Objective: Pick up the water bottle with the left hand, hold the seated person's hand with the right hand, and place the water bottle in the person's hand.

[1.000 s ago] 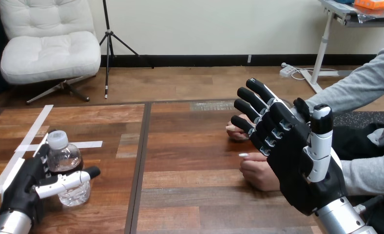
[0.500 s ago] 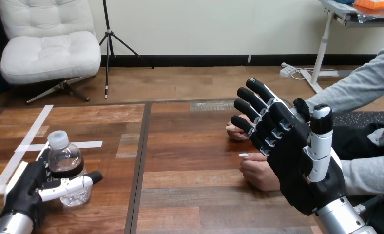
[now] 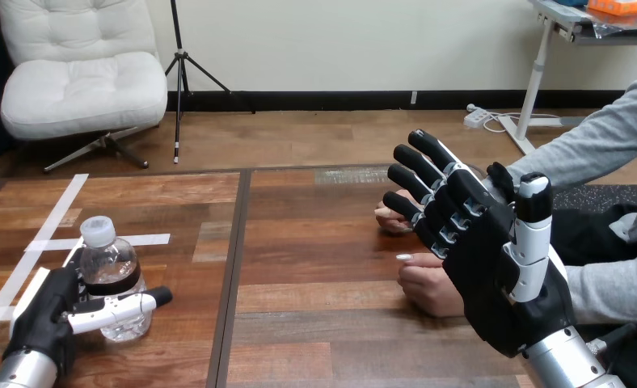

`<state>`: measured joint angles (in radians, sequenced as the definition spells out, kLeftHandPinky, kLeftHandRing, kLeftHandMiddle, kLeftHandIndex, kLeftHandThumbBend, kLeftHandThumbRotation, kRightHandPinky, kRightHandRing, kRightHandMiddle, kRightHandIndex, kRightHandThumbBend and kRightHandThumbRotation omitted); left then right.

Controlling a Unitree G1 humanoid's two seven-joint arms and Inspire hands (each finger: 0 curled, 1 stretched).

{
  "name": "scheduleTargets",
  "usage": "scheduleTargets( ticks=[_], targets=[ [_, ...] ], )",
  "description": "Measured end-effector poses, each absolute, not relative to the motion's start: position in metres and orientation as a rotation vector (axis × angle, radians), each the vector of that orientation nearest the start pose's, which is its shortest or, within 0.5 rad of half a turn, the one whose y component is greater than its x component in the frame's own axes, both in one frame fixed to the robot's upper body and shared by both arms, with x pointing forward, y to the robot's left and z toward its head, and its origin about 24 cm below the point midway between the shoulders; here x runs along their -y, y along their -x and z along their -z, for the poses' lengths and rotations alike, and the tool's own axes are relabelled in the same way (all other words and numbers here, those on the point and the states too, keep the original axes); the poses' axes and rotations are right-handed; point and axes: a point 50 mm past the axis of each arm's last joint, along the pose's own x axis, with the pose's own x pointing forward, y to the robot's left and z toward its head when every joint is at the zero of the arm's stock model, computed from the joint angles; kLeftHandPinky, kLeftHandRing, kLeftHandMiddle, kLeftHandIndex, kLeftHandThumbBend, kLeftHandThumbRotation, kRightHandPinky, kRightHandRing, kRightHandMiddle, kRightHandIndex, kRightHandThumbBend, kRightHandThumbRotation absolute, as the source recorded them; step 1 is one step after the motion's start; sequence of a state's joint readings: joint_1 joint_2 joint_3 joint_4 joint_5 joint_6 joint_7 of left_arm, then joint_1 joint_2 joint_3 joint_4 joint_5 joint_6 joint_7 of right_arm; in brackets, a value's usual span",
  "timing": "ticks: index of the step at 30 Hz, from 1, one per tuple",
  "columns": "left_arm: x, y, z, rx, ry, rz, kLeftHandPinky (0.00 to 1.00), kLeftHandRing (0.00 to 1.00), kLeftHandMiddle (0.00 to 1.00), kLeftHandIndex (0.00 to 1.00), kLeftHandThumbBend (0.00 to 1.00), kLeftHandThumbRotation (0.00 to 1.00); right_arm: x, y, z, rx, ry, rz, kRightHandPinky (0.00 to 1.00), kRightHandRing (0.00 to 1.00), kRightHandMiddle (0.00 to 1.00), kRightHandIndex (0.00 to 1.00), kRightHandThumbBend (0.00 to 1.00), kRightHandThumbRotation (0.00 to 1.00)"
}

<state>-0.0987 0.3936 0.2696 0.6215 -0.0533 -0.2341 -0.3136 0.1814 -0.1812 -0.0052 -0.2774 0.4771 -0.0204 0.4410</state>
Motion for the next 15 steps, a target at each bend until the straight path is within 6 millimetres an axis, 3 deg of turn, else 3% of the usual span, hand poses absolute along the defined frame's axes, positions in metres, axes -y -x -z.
scheduleTargets(
  ticks=[15],
  targets=[
    [-0.2971,-0.2405,0.0114,-0.297,-0.241,-0.043,0.78,0.81,0.84,0.84,0.93,0.02,0.1645,-0.2122,-0.0769,0.182,-0.262,-0.444,0.92,0.96,0.95,0.95,0.91,1.0]
  ],
)
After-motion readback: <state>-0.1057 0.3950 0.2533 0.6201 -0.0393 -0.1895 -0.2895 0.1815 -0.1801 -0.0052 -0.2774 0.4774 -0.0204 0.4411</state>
